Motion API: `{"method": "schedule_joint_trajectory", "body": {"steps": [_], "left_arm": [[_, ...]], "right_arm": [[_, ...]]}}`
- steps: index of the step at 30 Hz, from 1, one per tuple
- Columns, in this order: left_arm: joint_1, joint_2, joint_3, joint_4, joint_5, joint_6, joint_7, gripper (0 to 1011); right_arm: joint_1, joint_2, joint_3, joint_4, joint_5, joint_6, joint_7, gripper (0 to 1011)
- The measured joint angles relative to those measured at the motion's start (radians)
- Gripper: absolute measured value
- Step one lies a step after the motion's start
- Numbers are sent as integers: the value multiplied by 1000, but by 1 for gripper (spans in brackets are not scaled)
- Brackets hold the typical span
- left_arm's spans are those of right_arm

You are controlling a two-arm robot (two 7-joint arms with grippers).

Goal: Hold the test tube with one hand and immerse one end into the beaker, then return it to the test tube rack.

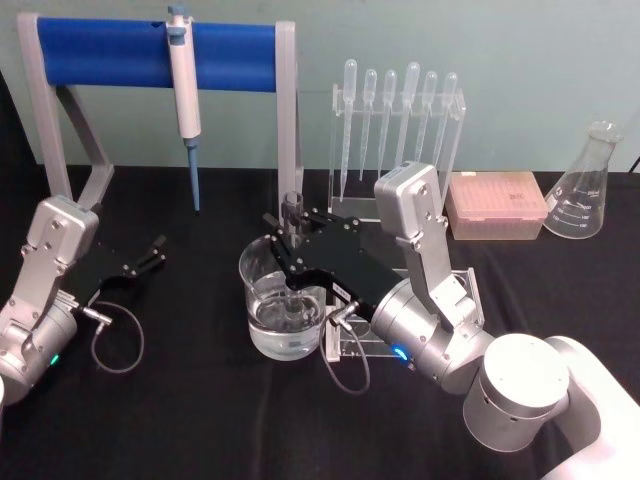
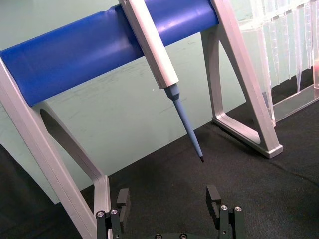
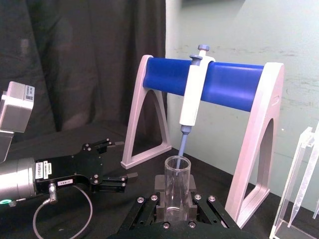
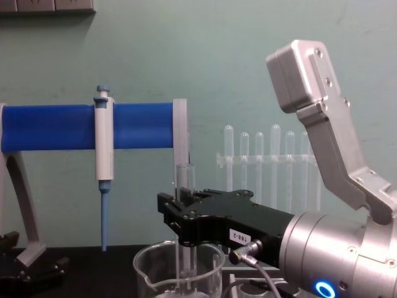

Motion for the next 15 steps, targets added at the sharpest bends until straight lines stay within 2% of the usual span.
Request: {"method": "schedule_joint_trajectory", "body": {"steps": [15], "left_arm": [[0, 0, 0, 0, 0, 0, 0, 1000]], "right_arm": [[0, 0, 0, 0, 0, 0, -1, 228]]}}
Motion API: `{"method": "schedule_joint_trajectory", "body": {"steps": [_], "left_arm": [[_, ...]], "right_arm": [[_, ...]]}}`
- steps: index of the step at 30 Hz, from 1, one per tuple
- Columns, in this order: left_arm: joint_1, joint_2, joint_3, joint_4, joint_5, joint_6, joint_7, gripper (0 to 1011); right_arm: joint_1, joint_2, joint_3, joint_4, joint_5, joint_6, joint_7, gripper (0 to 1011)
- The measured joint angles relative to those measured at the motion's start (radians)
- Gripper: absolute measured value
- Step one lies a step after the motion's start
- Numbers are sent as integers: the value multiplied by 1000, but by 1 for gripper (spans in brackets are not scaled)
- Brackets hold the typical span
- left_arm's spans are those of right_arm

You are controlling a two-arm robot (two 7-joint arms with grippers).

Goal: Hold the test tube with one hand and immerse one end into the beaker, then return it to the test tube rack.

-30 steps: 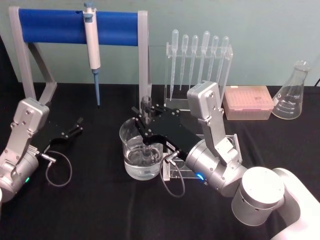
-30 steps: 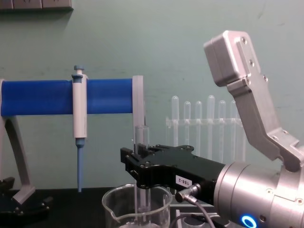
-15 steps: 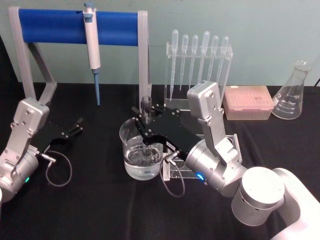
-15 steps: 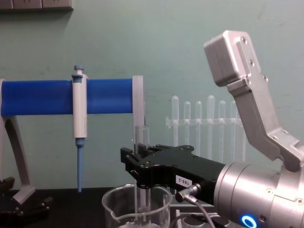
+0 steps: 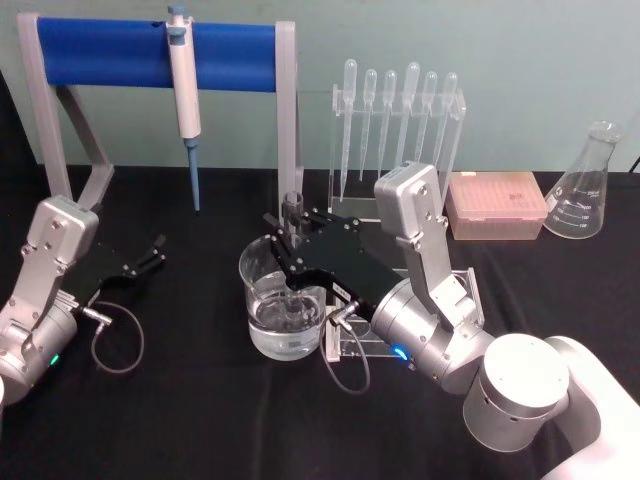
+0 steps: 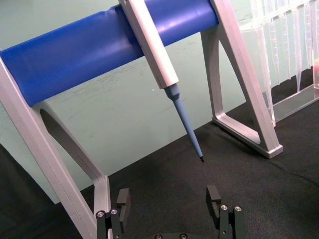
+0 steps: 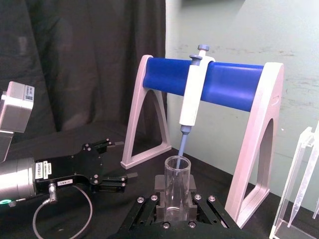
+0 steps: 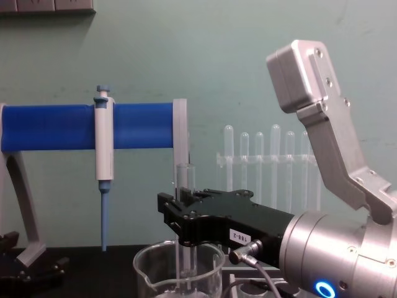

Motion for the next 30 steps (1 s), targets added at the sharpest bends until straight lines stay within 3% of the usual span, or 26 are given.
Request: {"method": "schedule_joint_trajectory", "body": {"steps": [30], "left_arm": [[0, 0, 0, 0, 0, 0, 0, 1000]], "right_arm": [[0, 0, 0, 0, 0, 0, 0, 228]]}}
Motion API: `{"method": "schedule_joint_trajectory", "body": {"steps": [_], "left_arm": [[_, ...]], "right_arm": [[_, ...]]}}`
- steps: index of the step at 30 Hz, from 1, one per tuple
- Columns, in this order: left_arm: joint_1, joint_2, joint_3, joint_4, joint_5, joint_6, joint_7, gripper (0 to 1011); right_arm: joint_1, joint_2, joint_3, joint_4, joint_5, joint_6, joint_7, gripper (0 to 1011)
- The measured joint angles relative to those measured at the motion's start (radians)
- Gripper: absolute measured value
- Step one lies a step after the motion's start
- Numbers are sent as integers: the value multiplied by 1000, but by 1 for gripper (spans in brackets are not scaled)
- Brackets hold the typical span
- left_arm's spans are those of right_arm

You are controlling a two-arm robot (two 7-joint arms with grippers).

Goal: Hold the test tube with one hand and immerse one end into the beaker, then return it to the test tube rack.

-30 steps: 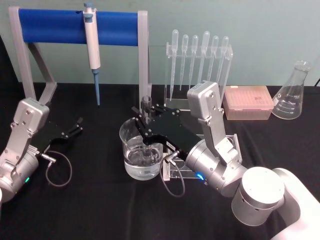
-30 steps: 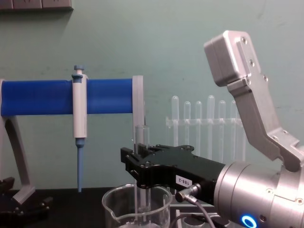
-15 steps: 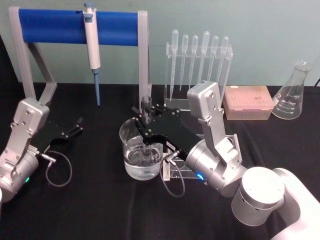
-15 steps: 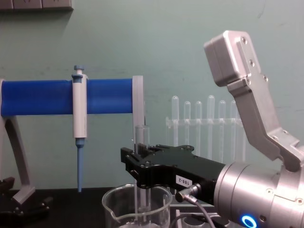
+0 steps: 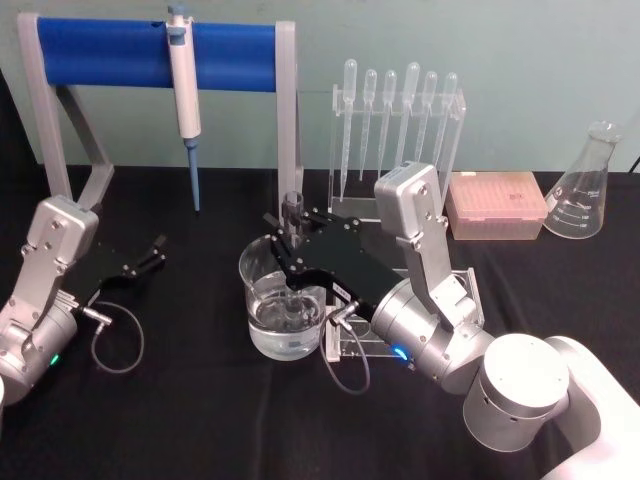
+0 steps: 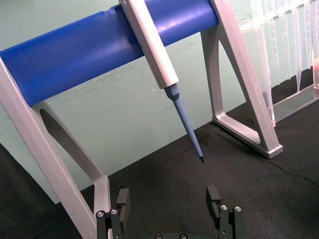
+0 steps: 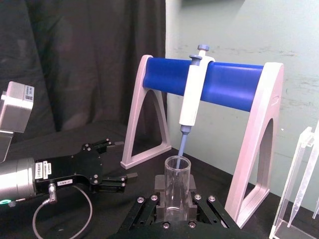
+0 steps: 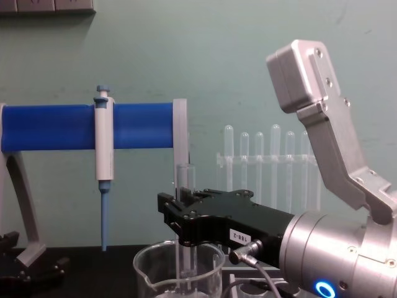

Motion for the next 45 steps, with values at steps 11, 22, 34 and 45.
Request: {"method": "schedule_joint_trajectory", "body": {"steps": [11, 22, 34, 45], "left_arm": [[0, 0, 0, 0, 0, 0, 0, 1000], [0, 0, 0, 0, 0, 0, 0, 1000], [0, 0, 0, 0, 0, 0, 0, 1000], [0, 0, 0, 0, 0, 0, 0, 1000]], "right_arm": [[0, 0, 0, 0, 0, 0, 0, 228], [0, 0, 0, 0, 0, 0, 0, 228], [0, 0, 0, 0, 0, 0, 0, 228], [0, 0, 0, 0, 0, 0, 0, 228]]}}
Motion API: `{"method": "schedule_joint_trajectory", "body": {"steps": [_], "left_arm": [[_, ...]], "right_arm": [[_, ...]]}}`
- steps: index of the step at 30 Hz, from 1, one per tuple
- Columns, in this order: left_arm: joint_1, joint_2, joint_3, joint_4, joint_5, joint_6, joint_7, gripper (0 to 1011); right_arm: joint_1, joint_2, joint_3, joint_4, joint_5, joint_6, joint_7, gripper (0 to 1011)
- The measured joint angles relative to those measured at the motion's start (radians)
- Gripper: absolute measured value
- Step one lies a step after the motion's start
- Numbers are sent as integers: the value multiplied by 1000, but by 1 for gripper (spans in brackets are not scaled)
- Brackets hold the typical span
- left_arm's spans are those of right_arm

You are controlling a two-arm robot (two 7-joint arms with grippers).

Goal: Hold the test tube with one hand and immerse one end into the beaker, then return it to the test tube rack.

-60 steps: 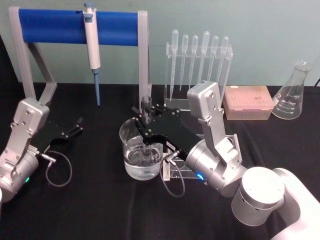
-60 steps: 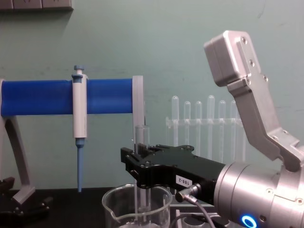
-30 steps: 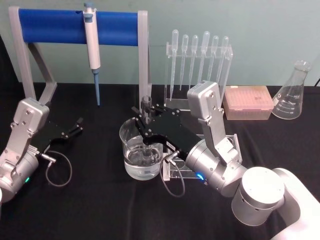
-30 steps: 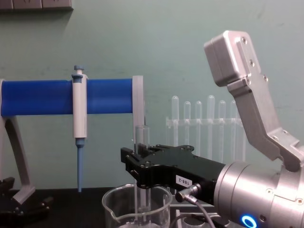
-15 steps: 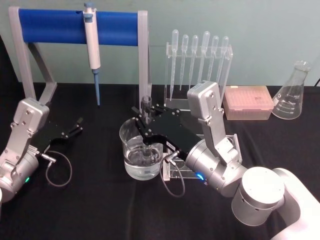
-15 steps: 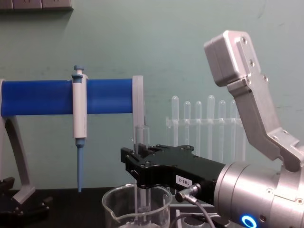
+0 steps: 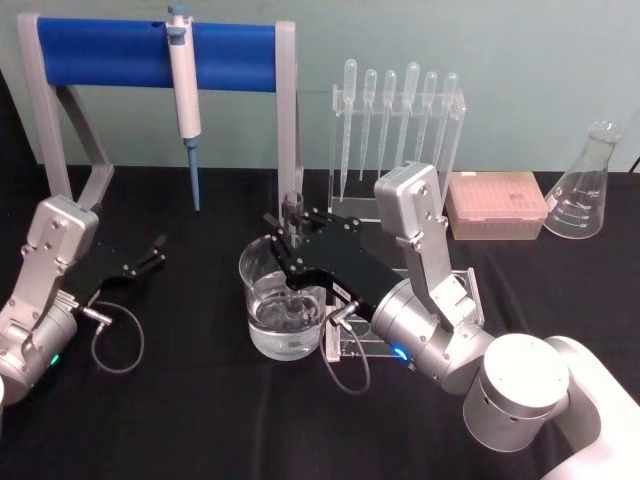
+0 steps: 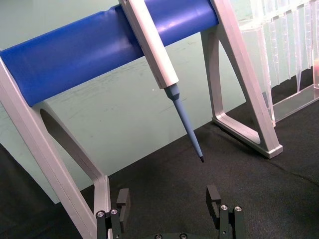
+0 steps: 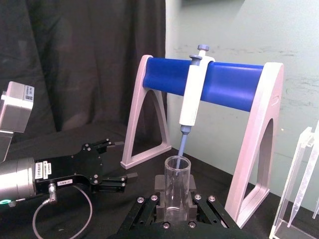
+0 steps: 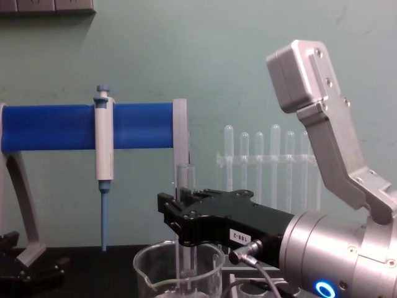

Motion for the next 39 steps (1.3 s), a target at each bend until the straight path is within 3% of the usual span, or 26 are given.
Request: {"method": "schedule_joint_trajectory", "body": {"steps": [39], "left_arm": [[0, 0, 0, 0, 0, 0, 0, 1000]], "right_arm": [[0, 0, 0, 0, 0, 0, 0, 228]]}}
